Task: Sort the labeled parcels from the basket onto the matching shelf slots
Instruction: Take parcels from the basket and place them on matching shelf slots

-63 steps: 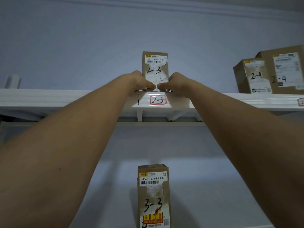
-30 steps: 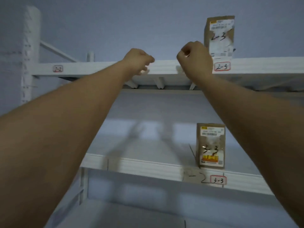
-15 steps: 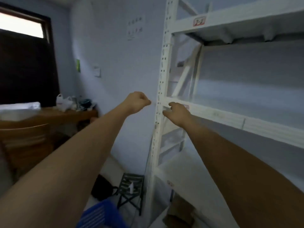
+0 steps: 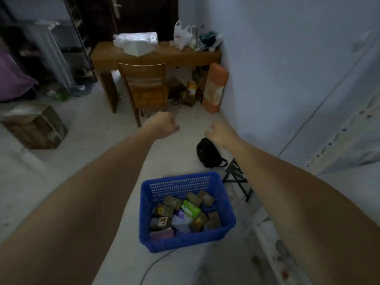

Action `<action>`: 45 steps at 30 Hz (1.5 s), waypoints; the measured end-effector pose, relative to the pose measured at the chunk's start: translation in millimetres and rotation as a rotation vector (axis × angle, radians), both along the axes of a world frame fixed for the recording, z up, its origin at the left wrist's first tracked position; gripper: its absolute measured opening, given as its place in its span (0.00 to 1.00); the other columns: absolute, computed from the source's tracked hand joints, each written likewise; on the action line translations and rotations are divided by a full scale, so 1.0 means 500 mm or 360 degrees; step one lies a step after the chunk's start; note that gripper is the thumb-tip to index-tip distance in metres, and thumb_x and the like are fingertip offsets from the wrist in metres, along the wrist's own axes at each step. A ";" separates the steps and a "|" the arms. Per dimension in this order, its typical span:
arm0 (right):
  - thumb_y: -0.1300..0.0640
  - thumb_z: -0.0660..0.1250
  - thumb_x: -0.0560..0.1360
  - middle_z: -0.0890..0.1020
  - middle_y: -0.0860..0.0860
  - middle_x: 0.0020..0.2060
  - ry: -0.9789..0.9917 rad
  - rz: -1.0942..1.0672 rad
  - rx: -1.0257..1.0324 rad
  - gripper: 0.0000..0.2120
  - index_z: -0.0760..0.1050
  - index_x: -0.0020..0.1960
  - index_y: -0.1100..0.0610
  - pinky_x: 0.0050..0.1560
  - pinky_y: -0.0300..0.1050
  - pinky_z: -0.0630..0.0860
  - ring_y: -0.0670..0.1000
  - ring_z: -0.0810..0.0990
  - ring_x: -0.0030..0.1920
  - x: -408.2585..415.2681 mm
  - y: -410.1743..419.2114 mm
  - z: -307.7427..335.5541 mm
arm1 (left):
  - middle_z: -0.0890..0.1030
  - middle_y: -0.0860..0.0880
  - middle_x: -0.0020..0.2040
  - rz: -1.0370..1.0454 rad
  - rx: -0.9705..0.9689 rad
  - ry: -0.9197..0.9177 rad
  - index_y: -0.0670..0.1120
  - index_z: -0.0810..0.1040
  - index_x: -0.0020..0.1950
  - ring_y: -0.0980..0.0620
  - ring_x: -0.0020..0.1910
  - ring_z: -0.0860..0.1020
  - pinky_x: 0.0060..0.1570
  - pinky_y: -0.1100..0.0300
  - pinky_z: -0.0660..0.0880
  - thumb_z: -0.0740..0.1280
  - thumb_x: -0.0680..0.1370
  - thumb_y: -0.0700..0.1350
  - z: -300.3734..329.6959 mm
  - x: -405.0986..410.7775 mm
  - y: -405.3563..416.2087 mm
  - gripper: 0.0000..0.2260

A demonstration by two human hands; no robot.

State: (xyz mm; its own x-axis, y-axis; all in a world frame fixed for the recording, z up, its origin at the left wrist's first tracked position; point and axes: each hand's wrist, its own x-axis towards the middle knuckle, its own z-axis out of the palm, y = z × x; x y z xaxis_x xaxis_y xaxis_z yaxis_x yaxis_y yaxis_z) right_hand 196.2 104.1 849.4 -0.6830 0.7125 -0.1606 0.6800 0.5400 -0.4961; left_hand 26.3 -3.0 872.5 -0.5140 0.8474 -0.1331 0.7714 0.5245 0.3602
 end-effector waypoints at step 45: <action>0.52 0.60 0.78 0.73 0.58 0.40 -0.0926 0.0232 -0.0966 0.13 0.66 0.41 0.60 0.43 0.47 0.66 0.57 0.73 0.45 -0.385 0.133 -1.393 | 0.75 0.41 0.59 0.0177 -0.1231 -0.0796 0.43 0.69 0.62 0.41 0.56 0.75 0.51 0.49 0.72 0.59 0.79 0.49 -1.408 -0.309 0.082 0.15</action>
